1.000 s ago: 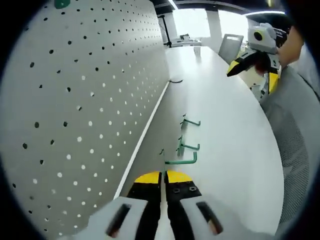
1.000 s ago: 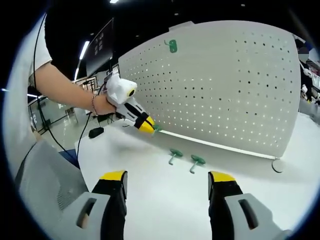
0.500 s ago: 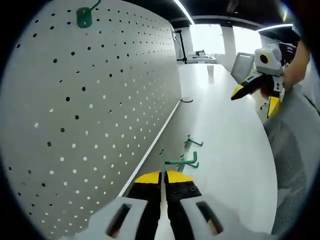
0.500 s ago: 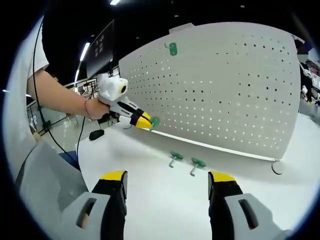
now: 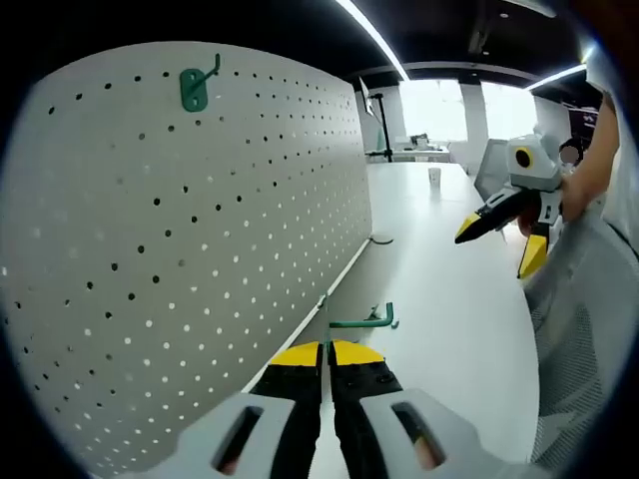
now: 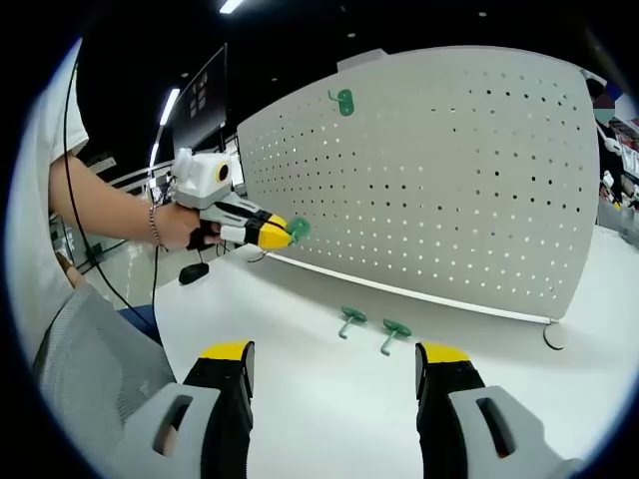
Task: Insert the hook assembly into the mounting plate slot until the hook locks in place.
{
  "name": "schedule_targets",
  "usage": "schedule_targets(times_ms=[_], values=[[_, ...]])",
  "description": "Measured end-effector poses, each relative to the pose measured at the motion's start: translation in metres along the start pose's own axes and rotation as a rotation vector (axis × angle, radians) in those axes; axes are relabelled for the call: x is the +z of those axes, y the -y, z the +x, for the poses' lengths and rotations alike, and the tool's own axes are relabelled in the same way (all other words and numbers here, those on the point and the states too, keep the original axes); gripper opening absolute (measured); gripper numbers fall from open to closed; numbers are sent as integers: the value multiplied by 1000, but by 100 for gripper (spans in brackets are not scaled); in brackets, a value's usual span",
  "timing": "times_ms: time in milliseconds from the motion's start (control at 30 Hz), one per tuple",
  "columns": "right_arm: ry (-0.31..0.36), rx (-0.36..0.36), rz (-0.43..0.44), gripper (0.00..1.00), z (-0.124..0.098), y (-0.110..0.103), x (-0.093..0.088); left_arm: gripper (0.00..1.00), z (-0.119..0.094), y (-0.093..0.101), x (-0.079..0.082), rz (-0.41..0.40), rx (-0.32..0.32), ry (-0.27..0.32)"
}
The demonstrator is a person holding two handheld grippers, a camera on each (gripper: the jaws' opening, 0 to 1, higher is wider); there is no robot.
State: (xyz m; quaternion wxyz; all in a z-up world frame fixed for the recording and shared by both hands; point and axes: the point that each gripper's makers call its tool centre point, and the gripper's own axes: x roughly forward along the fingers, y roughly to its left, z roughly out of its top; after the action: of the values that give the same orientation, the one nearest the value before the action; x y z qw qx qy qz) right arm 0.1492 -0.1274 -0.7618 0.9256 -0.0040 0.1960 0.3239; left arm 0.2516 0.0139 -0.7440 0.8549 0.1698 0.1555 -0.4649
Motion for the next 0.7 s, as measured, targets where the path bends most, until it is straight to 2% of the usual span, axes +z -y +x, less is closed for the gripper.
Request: schedule_targets(times_ms=[133,467,700], values=[[5,0,3,63,0,0,1,1,-9,0,11,-40,39,63],[13,1,2,63,-2,-2,4,1,-29,9,27,-66,89,135],[26,14,-7,63,-3,-9,12,2,-42,14,41,-131,118,213]])
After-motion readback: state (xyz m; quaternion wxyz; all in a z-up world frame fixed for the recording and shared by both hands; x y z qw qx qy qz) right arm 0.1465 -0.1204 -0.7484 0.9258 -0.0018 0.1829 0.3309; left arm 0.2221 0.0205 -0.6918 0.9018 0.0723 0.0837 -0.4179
